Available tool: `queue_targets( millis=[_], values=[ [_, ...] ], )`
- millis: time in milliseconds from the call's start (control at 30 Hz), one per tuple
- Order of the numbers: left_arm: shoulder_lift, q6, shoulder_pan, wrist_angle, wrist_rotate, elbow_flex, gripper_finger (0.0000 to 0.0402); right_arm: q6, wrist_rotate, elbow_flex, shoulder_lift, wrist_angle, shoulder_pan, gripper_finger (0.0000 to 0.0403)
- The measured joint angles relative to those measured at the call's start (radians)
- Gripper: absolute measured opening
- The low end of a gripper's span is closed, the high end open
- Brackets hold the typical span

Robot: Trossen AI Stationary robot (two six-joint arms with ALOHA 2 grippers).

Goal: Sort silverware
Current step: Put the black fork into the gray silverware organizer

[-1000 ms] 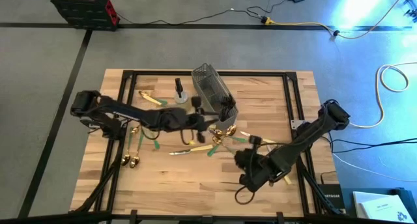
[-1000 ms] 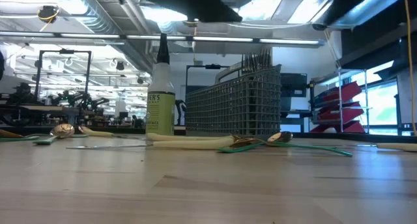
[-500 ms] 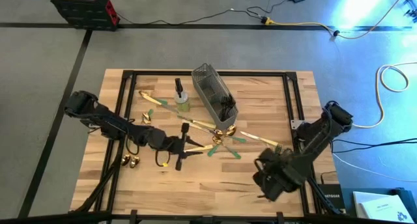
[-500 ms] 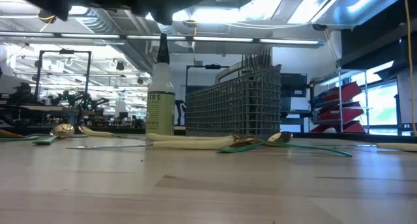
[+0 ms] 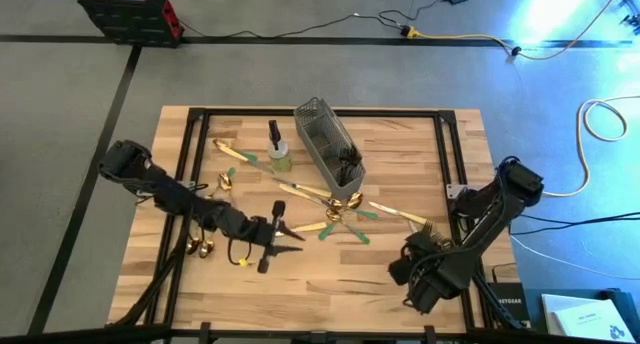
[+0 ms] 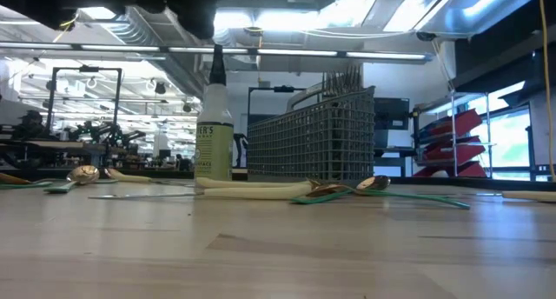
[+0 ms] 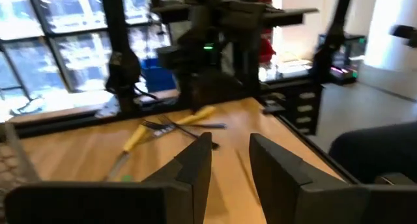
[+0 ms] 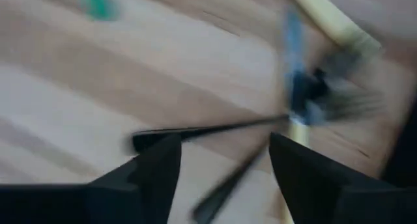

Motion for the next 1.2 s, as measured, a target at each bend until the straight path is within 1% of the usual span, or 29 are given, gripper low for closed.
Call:
queue_targets(
  millis=[67,100,233,500,700,967,1067,1200],
  values=[
    [0.000,-0.004,-0.027,-0.020,-0.007,0.000,0.0090,0.028,-0.074,-0.040,0.000,0.045,0.000,0.0218],
    [0.000,-0.006,-0.042,-0.027,-0.017,0.000,0.0090,0.031,-0.091,-0.060,0.000,0.086,0.000,0.0213],
    [0.000,-0.013,-0.095,-0.057,-0.075,0.000,0.0090,0.053,-0.074,-0.109,0.000,0.207,-0.008,0.0186],
    [0.000,-0.017,-0.182,-0.088,-0.142,0.000,0.0090,0.070,-0.107,-0.150,0.000,0.226,-0.014,0.0146],
    [0.001,-0.018,-0.215,-0.117,-0.191,0.000,0.0090,0.073,-0.122,-0.193,0.000,0.250,-0.014,0.0138],
    [0.001,-0.013,-0.219,-0.123,-0.213,0.000,0.0090,0.073,-0.121,-0.257,-0.007,0.319,-0.014,0.0134],
    [0.001,-0.012,-0.219,-0.123,-0.226,0.000,0.0090,0.064,-0.110,-0.257,-0.006,0.322,-0.013,0.0112],
    [0.001,-0.009,-0.219,-0.123,-0.229,0.000,0.0090,0.058,-0.109,-0.257,-0.005,0.327,-0.013,0.0050]
  ],
)
